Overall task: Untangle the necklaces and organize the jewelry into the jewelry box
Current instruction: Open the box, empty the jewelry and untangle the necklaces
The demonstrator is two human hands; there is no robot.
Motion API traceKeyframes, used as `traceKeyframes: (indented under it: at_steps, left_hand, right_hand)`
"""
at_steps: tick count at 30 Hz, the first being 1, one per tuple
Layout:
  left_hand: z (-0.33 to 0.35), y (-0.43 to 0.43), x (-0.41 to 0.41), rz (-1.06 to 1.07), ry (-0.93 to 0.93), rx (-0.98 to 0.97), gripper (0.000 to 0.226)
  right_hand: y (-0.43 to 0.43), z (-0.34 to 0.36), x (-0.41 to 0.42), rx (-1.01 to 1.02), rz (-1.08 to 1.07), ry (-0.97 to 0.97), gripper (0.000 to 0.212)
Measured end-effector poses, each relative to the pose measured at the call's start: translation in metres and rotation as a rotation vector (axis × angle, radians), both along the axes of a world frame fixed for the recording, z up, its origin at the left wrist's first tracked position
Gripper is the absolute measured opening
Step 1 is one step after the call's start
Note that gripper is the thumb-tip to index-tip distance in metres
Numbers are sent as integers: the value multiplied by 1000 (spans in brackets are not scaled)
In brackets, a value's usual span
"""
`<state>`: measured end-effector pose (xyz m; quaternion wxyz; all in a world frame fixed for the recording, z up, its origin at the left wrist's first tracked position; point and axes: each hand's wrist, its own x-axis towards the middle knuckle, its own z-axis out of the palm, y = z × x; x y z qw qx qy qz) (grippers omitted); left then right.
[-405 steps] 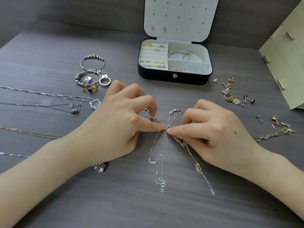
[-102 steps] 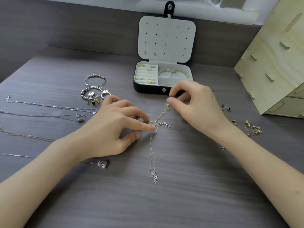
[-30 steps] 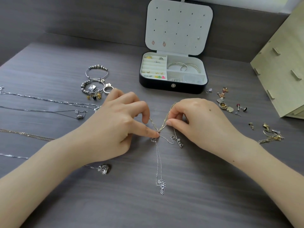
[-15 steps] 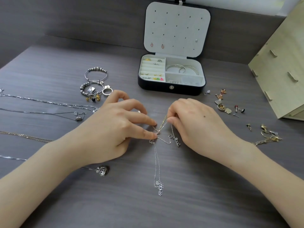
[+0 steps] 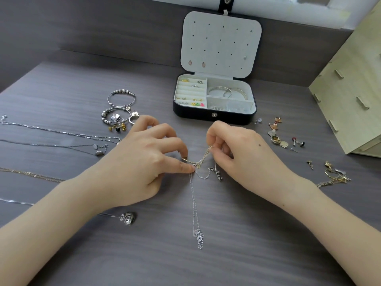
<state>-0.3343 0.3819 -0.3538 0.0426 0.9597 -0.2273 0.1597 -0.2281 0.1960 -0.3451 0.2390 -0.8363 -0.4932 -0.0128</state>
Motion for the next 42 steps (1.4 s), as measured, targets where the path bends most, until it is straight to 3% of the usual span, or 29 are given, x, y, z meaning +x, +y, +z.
traceKeyframes:
  at_steps: [7, 18, 23, 27, 30, 35, 42]
  left_hand:
    - [-1, -3, 4, 39, -38, 60, 59]
    - [3, -18, 16, 159, -62, 142, 60]
    - [3, -22, 21, 236, -46, 129, 57]
    - [3, -24, 23, 248, -39, 117, 56]
    - [3, -24, 23, 256, -34, 113, 56]
    - [2, -25, 23, 262, -32, 107, 55]
    - [1, -24, 22, 262, -44, 111, 55]
  right_hand:
    - [-5, -2, 14, 20, 70, -158, 10]
    - [0, -4, 31, 79, -23, -221, 7]
    - [3, -8, 38, 59, -18, -337, 4]
    - [2, -9, 41, 40, -11, -379, 14]
    - [4, -10, 42, 25, -11, -394, 21]
    - [3, -5, 36, 41, -36, -389, 3]
    - [2, -3, 29, -60, -94, -312, 12]
